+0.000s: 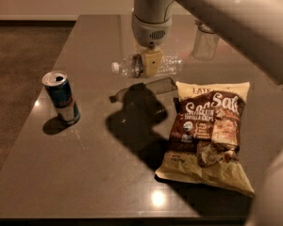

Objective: Move water bottle near redbull can

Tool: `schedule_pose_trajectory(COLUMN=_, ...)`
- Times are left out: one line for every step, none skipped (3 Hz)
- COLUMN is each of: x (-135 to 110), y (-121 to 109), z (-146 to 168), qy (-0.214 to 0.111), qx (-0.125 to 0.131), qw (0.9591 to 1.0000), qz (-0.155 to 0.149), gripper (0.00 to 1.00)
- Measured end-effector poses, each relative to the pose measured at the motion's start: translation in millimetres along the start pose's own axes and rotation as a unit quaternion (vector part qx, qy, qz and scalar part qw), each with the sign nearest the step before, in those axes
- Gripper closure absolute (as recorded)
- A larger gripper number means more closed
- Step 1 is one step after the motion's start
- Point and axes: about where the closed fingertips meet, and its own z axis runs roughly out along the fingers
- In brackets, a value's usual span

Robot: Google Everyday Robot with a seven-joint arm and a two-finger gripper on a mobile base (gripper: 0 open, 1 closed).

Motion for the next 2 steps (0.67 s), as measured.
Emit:
schedule_pose_trajectory(x=-51.5, y=30.5, z=4.7, qy=-0.020, qx=-0.010, qw=0.9993, qz=-0.030, gripper=1.00)
schedule_pose_trajectory(x=-77.1, y=43.7, z=10.2, qy=-0.029, qx=-0.015, qw=0.9983, qz=-0.048, gripper=1.00)
